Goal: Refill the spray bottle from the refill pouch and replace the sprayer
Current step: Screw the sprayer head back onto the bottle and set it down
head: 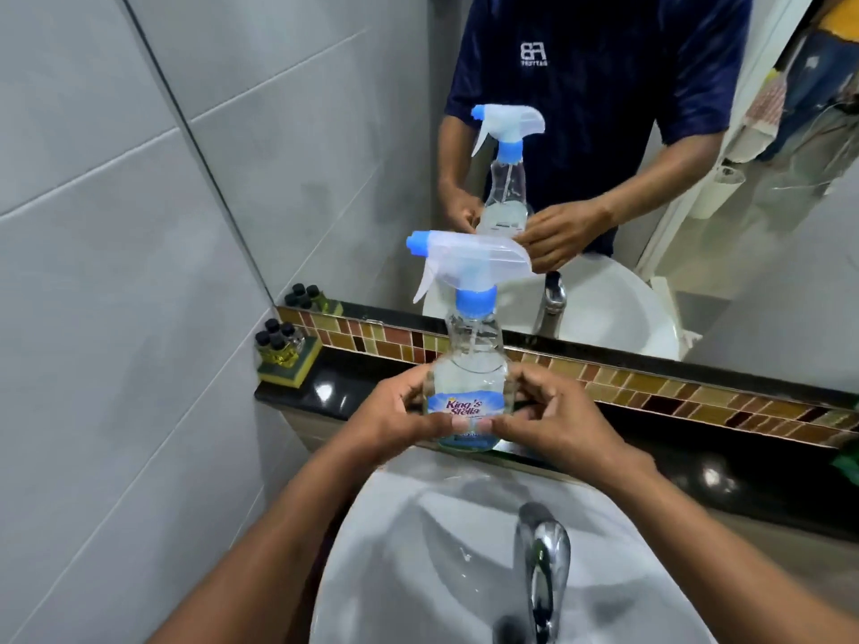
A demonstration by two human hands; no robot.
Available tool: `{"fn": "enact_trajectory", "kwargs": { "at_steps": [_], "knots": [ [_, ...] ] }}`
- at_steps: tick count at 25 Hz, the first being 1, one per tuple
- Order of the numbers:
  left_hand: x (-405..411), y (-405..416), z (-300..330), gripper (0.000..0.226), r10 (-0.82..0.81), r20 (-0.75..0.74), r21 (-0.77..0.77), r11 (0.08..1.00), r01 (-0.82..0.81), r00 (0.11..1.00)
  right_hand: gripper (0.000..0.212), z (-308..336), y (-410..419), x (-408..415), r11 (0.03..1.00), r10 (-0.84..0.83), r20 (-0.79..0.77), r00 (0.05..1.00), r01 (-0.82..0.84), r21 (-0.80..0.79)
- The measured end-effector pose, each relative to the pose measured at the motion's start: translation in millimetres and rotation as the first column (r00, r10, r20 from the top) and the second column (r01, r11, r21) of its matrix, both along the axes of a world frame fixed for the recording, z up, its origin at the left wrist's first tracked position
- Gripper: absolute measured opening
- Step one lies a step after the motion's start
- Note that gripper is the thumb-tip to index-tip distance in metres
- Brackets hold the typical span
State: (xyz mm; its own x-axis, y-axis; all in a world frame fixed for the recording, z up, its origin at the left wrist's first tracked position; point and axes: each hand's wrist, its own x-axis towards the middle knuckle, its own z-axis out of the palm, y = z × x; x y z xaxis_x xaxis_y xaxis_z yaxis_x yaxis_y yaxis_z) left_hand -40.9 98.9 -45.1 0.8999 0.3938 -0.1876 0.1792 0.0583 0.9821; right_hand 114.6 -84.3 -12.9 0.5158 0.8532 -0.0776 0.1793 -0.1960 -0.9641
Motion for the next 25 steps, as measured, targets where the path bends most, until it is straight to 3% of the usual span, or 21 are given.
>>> {"fn": "enact_trajectory", "kwargs": {
  "at_steps": [2,7,12,15,19,22,25],
  "knots": [
    [-2.8,28.5,-14.5,0.057,0.028,-0.052,0.090,0.996,-0.023,0.998,0.050,-28.8,30.4,2.7,1.000,-0.001,0.029,1.000,0.002,-0.026],
    [-9.7,99.5,-48.1,0.059,0.137,-0.172,0.235,0.967,-0.094,0.976,0.051,-92.2,116.0,-8.2,0.998,-0.049,0.103,0.993,0.052,-0.028],
    [-30.6,156.2,-57.0,0.061,0.268,-0.197,0.333,0.923,-0.193,0.943,0.048,-120.7,196.3,-34.8,0.996,-0.091,0.093,0.991,0.092,-0.008],
    [-36.7,175.9,-58.8,0.071,0.406,-0.185,0.328,0.884,-0.333,0.895,0.049,-122.4,230.0,-43.0,0.995,-0.099,0.090,0.991,0.100,-0.004],
    [-40.3,174.9,-59.0,0.064,0.543,-0.135,0.513,0.754,-0.411,0.829,0.044,-124.9,256.4,-53.3,0.994,-0.104,0.138,0.985,0.109,-0.022],
    [-41.0,172.0,-54.3,0.051,0.618,-0.065,0.714,0.577,-0.396,0.784,0.040,-125.1,264.7,-55.7,0.991,-0.114,0.197,0.974,0.126,-0.044],
    [-54.9,150.0,-54.9,0.047,0.677,0.048,0.738,0.472,-0.482,0.735,0.047,-119.7,265.1,-66.3,0.986,-0.100,0.215,0.971,0.125,-0.108]
  ]
}}
